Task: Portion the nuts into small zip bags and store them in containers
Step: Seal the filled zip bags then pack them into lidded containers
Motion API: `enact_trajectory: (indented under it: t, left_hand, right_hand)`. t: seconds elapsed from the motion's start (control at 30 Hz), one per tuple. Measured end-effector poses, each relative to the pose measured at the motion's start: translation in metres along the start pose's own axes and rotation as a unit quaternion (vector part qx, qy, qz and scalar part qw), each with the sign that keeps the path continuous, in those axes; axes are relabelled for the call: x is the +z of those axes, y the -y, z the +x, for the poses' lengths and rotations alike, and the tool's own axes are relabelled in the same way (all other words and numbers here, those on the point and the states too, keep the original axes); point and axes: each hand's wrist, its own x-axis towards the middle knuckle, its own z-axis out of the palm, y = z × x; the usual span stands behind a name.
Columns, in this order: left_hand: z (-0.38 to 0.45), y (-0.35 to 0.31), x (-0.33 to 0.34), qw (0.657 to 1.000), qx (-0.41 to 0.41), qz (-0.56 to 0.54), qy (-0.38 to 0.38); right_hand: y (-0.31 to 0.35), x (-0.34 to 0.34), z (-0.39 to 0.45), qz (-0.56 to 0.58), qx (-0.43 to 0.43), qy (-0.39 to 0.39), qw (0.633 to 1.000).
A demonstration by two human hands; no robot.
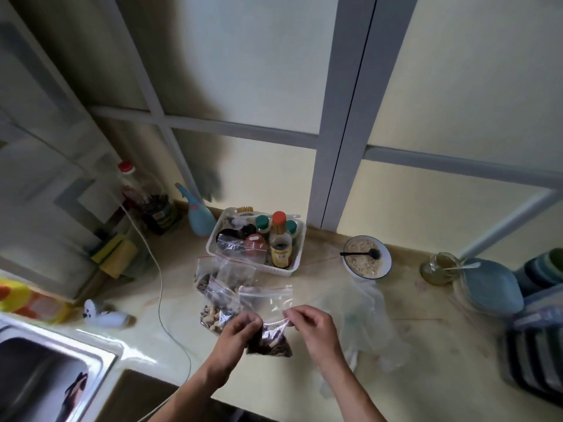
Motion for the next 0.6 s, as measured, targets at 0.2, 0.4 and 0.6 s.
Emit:
enact_trajectory:
  t: [0.2,0.4,0.6]
  left_hand:
    - [0.011,-0.002,-0.012,0.999,-0.038,-0.029,0.014]
    - [0.027,0.006,-0.018,0.987,-0.105,-0.125,0.005]
    - [0.026,0.005,-0.007,0.988,-0.106,-0.107,0.027]
  right_hand:
    - [0.001,0.024,-0.001,-0.033,-0.039,-0.053,0.997]
    - [-0.008,0.029,-0.004,-0.034,-0.028,-0.094,0.995]
    - [-0.02,0.037,-0.009,-0.136,0.044,-0.079,0.987]
